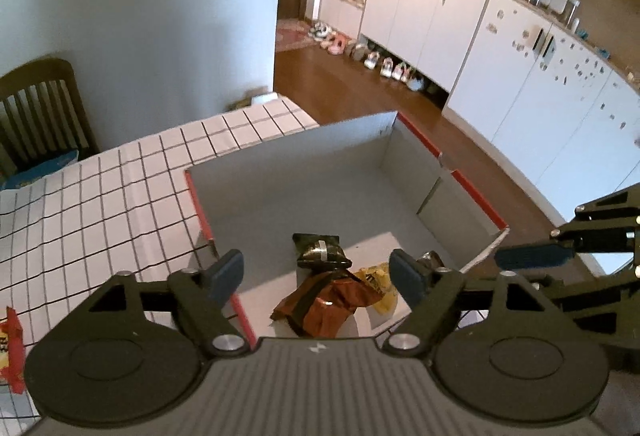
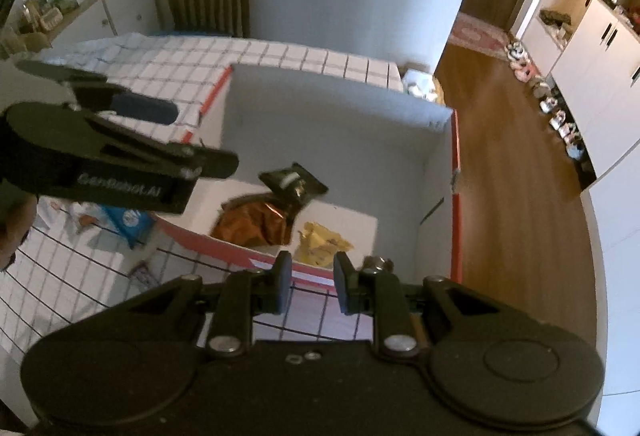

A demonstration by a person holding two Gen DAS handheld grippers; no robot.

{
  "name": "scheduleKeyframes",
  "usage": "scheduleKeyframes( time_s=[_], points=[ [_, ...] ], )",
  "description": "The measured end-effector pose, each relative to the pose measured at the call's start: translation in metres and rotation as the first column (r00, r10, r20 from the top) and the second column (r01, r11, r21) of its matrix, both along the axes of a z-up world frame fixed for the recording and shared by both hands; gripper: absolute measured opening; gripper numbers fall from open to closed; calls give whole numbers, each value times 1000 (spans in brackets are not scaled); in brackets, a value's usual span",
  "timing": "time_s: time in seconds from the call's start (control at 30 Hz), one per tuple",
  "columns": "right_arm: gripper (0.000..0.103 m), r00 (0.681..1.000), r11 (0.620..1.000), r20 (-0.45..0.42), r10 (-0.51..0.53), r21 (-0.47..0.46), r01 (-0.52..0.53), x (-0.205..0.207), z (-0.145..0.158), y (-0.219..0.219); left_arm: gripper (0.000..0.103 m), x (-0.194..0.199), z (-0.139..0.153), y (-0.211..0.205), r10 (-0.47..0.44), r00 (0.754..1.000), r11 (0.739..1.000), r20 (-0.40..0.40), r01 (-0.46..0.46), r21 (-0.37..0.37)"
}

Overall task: Organize snacks
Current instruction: 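Open both grippers to drop the snacks into the box, then move both open grippers back toward the remaining snacks on the table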

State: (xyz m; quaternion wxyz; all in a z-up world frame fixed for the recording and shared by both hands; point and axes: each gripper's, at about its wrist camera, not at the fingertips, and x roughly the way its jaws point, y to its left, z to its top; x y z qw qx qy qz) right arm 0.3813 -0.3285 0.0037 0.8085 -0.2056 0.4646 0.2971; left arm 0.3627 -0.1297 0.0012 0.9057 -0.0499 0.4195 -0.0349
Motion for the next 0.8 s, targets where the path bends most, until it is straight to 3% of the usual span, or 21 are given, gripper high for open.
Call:
scheduleKeyframes(
  time_s=[0.5,0.63,0.67,0.77,0.8],
  points=[
    [23,998,993,54,-39,112,33,-58,31,32,86,-96,23,67,37,997,997,61,-33,-65],
    [24,997,985,62,-40,172,29,-74,35,40,94,-126,27,91,57,995,994,76,-50,-93],
    [25,997,980,59,-44,196,32,-79,36,41,101,-134,27,98,67,994,994,85,-59,-97],
    [31,997,968,52,-55,247,41,-94,38,46,102,-156,28,116,93,990,991,108,-81,-107],
    [38,997,966,54,-60,255,44,-97,37,48,102,-162,27,122,104,989,990,108,-92,-108]
  ],
)
